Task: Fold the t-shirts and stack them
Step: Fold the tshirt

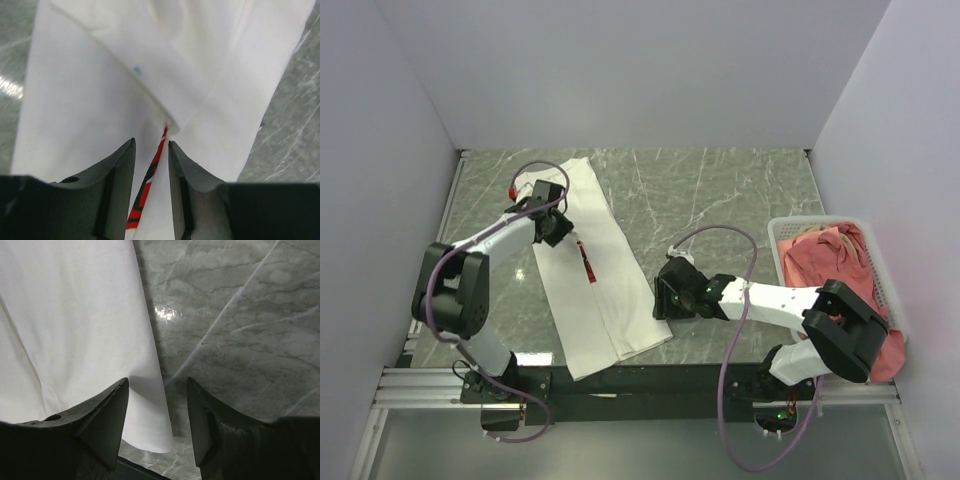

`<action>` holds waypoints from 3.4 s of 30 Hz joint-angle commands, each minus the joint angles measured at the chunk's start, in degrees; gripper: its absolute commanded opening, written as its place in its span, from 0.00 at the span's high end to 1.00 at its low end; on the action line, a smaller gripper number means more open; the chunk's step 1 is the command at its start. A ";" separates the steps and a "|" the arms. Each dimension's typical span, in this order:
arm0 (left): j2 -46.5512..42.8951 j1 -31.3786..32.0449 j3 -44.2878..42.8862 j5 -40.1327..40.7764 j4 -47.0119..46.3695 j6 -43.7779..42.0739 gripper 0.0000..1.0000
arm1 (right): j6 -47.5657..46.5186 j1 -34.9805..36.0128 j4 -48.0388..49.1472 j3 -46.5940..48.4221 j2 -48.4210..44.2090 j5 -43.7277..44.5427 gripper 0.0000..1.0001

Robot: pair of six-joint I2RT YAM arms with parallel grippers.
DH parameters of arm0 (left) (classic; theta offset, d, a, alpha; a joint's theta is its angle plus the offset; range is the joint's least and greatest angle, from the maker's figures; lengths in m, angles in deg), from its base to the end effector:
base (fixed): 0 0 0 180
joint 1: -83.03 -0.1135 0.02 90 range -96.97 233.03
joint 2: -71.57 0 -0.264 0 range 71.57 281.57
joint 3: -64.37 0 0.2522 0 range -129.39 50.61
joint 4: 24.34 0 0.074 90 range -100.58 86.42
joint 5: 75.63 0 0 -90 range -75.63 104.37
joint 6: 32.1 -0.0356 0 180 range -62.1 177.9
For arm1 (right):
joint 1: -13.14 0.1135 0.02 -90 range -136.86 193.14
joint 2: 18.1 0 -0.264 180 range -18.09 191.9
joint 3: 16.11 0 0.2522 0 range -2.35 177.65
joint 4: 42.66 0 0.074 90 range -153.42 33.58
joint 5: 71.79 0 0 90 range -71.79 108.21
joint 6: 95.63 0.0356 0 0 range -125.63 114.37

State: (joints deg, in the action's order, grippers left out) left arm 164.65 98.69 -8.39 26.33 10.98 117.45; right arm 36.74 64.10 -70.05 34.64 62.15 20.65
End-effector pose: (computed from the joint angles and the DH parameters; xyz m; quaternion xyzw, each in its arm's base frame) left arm 0.3218 -0.0825 0.1997 -0.3836 0.8698 -0.1004 0.2935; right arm 0.1616 0.1968 0.1577 -0.0657 0.9561 0.1932 0.2103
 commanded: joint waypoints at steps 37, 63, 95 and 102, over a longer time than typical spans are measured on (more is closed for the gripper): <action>28.31 6.93 -42.68 -16.27 2.17 -15.86 0.59 | 15.47 11.62 -13.43 -5.72 -26.54 11.18 0.41; 36.12 -7.22 -59.12 -18.99 5.25 -23.69 0.46 | -1.50 4.15 -3.15 29.79 15.54 6.42 0.44; 53.26 0.60 -75.38 -1.61 1.38 -46.97 0.42 | -7.91 -13.16 4.93 14.34 2.28 -3.92 0.46; 53.70 1.30 -75.56 0.34 0.94 -50.49 0.45 | -8.01 -14.75 6.51 13.02 3.16 -6.13 0.47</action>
State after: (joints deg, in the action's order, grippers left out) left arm 218.22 99.74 -81.50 24.52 13.71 70.28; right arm 29.76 50.03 -66.16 48.06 66.98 16.17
